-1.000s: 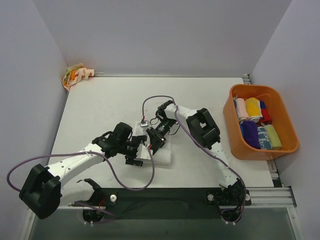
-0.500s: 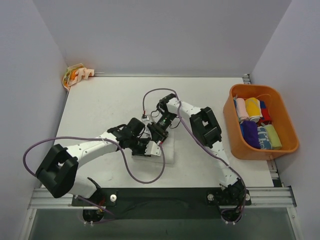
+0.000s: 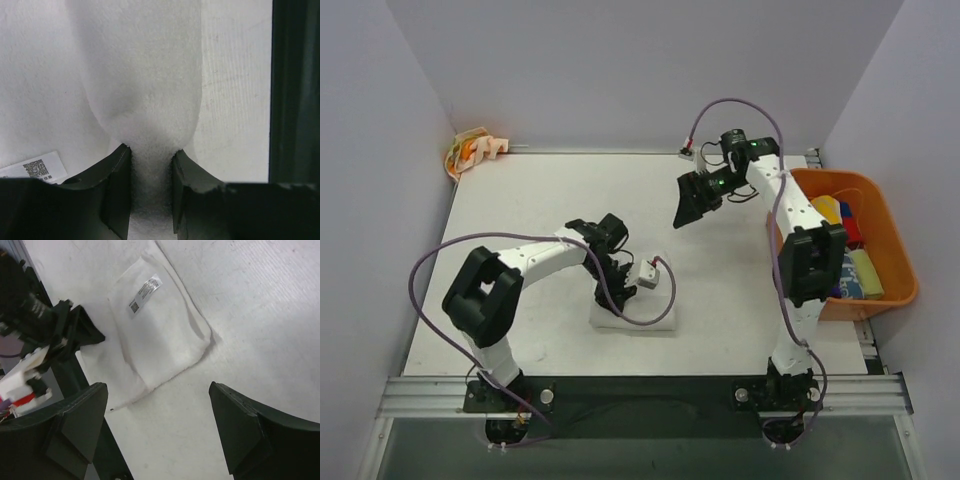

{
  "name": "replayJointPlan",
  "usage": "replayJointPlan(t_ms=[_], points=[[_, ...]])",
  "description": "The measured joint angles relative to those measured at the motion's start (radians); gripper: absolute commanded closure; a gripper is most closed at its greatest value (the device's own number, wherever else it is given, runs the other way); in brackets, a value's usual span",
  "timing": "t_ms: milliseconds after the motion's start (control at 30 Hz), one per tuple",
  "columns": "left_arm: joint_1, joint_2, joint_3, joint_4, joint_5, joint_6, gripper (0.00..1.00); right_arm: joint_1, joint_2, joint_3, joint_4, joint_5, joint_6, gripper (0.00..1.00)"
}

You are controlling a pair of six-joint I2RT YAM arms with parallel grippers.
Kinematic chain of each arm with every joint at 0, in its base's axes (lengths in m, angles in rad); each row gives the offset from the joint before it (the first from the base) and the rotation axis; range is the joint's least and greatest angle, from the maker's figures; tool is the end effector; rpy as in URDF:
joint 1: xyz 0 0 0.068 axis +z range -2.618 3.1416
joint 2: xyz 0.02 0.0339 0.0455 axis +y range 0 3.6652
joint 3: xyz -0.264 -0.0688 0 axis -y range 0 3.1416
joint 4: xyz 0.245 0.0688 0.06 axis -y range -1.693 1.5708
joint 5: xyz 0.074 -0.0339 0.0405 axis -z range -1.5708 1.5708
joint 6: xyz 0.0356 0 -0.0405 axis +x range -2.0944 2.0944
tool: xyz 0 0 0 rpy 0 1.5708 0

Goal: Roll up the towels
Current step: Roll the towel

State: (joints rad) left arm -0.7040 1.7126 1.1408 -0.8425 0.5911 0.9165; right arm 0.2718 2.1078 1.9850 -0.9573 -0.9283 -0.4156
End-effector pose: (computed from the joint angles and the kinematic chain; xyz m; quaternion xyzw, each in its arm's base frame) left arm 0.2249 -0.2170 0.1904 0.7066 0.6409 -0.2808 0.1052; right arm 0.4263 0.1484 0.2858 -0.3947 0.7801 0.4175 0.2478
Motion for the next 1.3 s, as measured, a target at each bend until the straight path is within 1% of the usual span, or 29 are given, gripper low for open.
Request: replayJointPlan(t_ms=[100, 300, 433, 567, 667, 867, 967, 1067, 1100, 1167, 1233, 1300], points=[[0.055, 0.111, 0.105, -0.106, 0.083, -0.005, 0.92, -0.030, -0.180, -0.164, 0.018, 0.013, 0.000, 0.14], [0.178, 0.360, 0.319, -0.341, 0.264, -0.005, 0.91, 0.024, -0.450, -0.409, 0.039, 0.042, -0.026, 0.14], [0.230, 0.527, 0.473, -0.512, 0.341, -0.010, 0.90, 0.108, -0.542, -0.530, 0.054, 0.126, -0.053, 0.15], [0.255, 0.622, 0.557, -0.611, 0.377, -0.027, 0.89, 0.232, -0.591, -0.612, 0.097, 0.258, -0.086, 0.15], [0.261, 0.660, 0.592, -0.652, 0.383, -0.042, 0.85, 0.332, -0.600, -0.621, 0.130, 0.340, -0.106, 0.14], [0.277, 0.710, 0.629, -0.706, 0.392, -0.058, 0.82, 0.526, -0.582, -0.651, 0.287, 0.536, -0.172, 0.11], [0.281, 0.728, 0.644, -0.726, 0.392, -0.066, 0.78, 0.600, -0.534, -0.681, 0.374, 0.604, -0.206, 0.11], [0.283, 0.743, 0.661, -0.743, 0.392, -0.069, 0.78, 0.661, -0.459, -0.717, 0.469, 0.648, -0.241, 0.12], [0.283, 0.746, 0.665, -0.747, 0.391, -0.069, 0.78, 0.674, -0.440, -0.736, 0.501, 0.661, -0.251, 0.13], [0.284, 0.748, 0.666, -0.749, 0.391, -0.071, 0.77, 0.695, -0.403, -0.768, 0.542, 0.686, -0.274, 0.19], [0.285, 0.748, 0.666, -0.749, 0.390, -0.076, 0.76, 0.713, -0.361, -0.790, 0.576, 0.719, -0.300, 0.25], [0.285, 0.749, 0.666, -0.750, 0.387, -0.079, 0.73, 0.721, -0.337, -0.801, 0.619, 0.752, -0.321, 0.33]])
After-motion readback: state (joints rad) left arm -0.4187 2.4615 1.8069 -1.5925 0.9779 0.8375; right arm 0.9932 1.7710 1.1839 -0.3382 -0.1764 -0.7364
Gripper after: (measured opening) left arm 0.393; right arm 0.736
